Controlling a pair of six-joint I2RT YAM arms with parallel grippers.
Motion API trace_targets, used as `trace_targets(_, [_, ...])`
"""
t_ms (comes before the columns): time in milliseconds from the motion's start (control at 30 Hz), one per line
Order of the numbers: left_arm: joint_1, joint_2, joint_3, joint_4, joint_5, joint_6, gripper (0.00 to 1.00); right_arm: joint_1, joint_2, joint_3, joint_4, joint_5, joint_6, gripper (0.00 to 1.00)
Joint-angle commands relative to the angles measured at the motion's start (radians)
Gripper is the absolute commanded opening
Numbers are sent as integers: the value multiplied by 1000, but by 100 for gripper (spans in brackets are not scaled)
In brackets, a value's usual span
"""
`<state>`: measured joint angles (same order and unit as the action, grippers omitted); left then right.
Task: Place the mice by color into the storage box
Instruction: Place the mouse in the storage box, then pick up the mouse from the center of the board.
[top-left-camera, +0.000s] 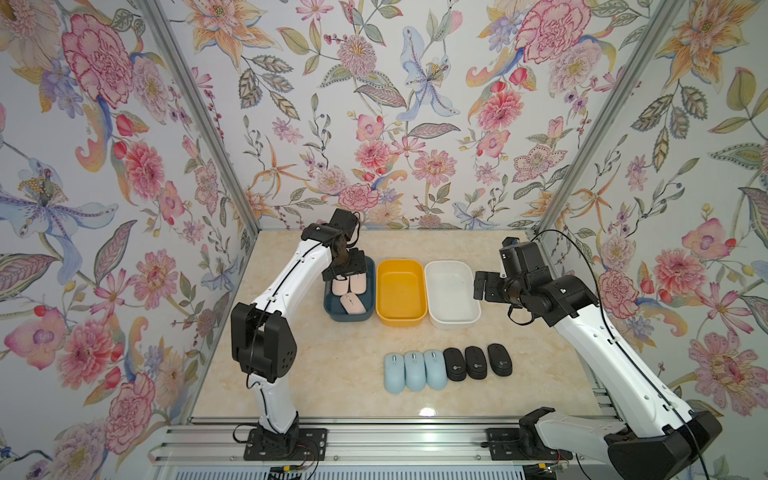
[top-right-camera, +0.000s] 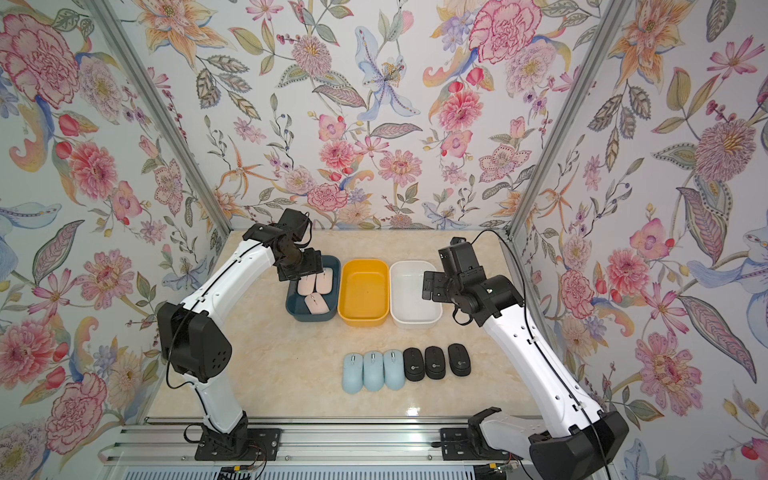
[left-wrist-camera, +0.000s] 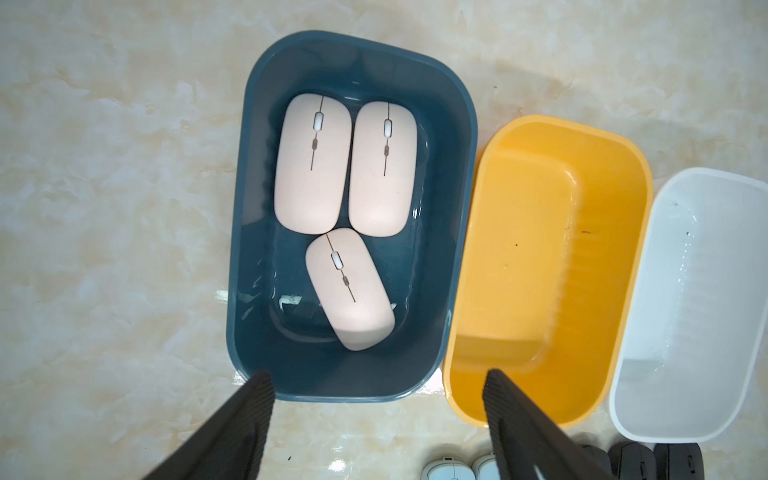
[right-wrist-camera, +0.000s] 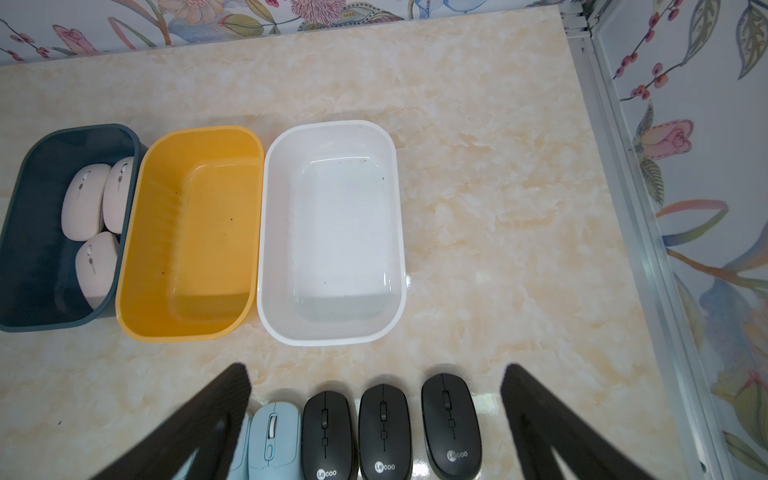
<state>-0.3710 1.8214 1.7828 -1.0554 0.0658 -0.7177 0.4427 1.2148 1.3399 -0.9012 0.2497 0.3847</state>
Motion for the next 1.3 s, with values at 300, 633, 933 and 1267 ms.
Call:
trace_targets(300, [-351,-246,-372,-4,-58,-257,82,-1,-17,22,-24,14,-15,98])
trace_targets(633, [-578,-207,-544,152,-11,-414,85,1,-12,-11,-16,-1,-5,98])
trace_targets(933, [-635,-125,-575,248,17,-469,86,1,-29,-39,-15,-15,-1,99])
trace_targets(1267, [-662,-105,-615,262,31,-500,83,1,-30,-50,-12,-15,3,99])
